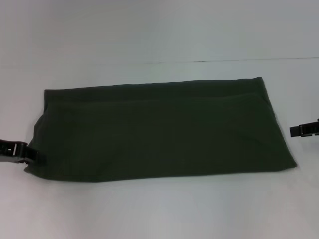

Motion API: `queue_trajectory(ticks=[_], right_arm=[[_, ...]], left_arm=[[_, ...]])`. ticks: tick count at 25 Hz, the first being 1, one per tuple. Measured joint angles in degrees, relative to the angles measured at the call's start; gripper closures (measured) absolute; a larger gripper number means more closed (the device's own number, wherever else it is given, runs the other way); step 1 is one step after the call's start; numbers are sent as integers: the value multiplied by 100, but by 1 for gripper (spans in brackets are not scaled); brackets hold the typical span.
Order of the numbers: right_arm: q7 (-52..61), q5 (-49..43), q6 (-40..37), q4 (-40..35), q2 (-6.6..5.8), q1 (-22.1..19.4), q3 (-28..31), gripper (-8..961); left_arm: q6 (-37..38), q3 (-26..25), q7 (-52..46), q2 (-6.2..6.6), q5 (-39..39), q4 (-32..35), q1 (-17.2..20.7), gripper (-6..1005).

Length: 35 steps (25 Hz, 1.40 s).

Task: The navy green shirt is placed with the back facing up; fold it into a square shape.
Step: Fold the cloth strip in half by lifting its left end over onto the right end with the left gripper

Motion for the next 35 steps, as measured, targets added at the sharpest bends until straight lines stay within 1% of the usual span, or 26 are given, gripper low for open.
queue_trajectory(ticks=[2,7,10,14,18,20,22,23,24,25,26,29,30,31,33,35], right_arm=[[-1,0,0,-1,0,22,0,534],[-72,0,20,-3,-2,66,-1,411],[-185,-1,28,13,0,112,-9,338],[-214,19,23,7,-5,156,4,253],[-241,264,5,-27,-41,161,33,182],[-331,527,15,-66,-57,123,44,180],[-495,810,50,-83,-59,79,121,177],[-596,932,80,-83,-60,60,187,176],[-775,1120,112,-67,-50,36,300,176],[-989,1305,168,-41,-34,9,415,177],[-1135,1435,205,-11,-16,-13,487,177],[-1781,1966,389,150,51,-80,659,177],[-1972,2143,452,205,75,-97,683,177],[-2128,2265,484,246,100,-110,694,177],[-2418,2467,562,281,163,-128,699,177],[-2739,2588,685,285,262,-135,688,176]], left_arm=[[76,-44,-1,24,-53,3,-24,900],[254,-347,-4,146,-121,69,-126,709],[387,-510,-5,226,-124,123,-211,468],[483,-585,4,279,-201,324,-261,380],[447,-596,29,318,-593,481,-224,293],[387,-605,59,304,-818,520,-188,249],[264,-609,176,257,-1086,520,-131,204],[185,-608,276,226,-1232,503,-91,180],[1,-605,561,149,-1583,468,16,157],[1,-605,561,149,-1583,468,16,133],[-102,-604,723,99,-1802,439,86,110],[-358,-602,1279,5,-2508,238,256,110],[-358,-602,1279,5,-2508,238,256,111],[-431,-597,1630,-36,-2867,74,323,111],[-534,-560,1805,-74,-3030,-22,361,111],[-715,-489,1772,-101,-3005,-49,369,111]])
